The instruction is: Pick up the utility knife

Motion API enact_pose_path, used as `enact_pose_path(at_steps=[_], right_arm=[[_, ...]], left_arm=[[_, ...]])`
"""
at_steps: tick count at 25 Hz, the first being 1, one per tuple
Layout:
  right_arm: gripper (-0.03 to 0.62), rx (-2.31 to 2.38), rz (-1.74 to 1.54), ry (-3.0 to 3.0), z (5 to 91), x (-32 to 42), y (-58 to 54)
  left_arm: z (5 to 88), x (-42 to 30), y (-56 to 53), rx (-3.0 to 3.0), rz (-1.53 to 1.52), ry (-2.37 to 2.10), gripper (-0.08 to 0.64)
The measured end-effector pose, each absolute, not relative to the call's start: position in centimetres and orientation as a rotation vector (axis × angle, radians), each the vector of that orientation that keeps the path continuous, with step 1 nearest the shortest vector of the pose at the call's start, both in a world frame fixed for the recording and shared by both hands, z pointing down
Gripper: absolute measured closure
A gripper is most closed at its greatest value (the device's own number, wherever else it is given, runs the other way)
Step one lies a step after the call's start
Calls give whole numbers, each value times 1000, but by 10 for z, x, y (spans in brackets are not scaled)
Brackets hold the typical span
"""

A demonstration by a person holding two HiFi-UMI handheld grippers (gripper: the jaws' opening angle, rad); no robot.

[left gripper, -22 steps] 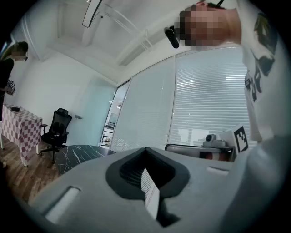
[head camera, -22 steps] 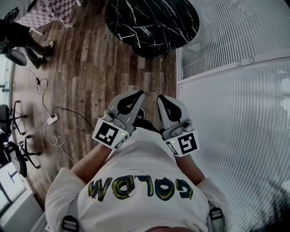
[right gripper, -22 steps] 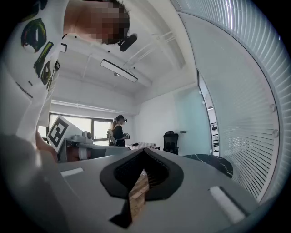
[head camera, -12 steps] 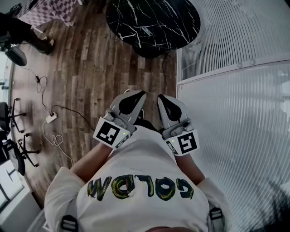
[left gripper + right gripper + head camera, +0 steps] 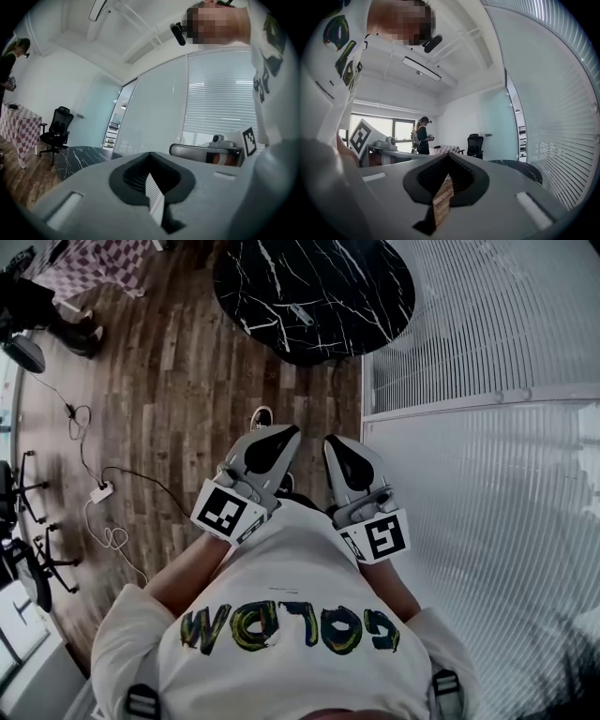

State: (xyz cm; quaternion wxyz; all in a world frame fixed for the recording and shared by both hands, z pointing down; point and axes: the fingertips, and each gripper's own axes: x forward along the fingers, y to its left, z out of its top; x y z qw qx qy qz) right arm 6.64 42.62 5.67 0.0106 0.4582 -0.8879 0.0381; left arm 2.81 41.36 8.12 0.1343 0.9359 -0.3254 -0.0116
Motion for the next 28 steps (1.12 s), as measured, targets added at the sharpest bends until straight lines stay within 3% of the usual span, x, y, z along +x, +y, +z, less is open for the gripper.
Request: enact_pose_path(at_steps=[28], right_arm=[[591, 1546, 114, -2653, 51, 29, 164]], left_arm=[[74, -16, 155, 2712, -76, -826, 557]])
